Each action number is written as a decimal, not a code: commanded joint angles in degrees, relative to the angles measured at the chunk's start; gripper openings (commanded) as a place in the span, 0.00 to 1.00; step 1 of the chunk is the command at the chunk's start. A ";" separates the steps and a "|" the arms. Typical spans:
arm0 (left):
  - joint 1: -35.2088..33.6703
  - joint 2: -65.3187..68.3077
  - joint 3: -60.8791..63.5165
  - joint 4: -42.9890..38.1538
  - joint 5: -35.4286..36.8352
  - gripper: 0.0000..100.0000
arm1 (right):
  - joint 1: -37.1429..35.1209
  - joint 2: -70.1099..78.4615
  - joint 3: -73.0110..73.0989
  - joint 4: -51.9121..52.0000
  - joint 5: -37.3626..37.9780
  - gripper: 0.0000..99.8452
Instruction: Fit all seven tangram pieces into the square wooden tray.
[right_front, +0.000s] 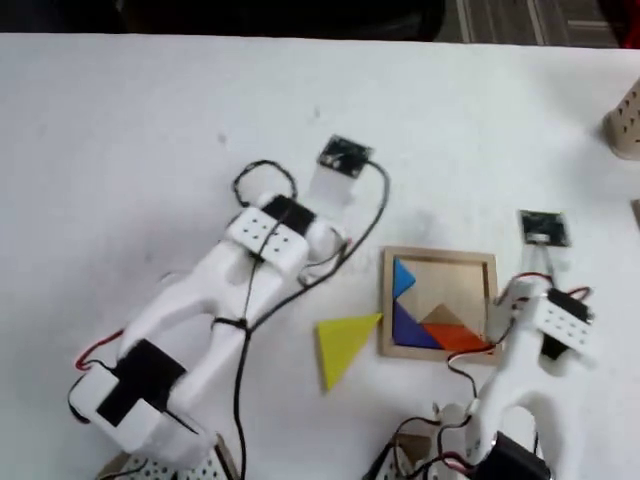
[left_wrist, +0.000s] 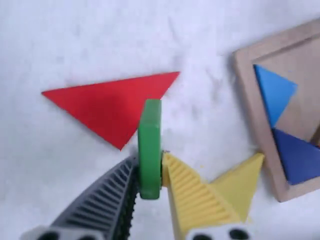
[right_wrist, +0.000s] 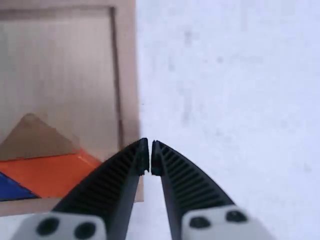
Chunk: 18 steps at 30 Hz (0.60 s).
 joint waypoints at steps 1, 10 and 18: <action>6.81 -0.66 -6.42 0.97 0.62 0.02 | 8.57 -1.27 -4.92 -0.66 4.66 0.02; 19.91 0.04 -5.98 -13.10 9.85 0.02 | 27.91 -1.19 -8.26 -4.18 16.35 0.02; 23.25 12.88 -5.19 -22.86 10.81 0.02 | 34.07 -1.19 -8.26 -7.96 19.25 0.02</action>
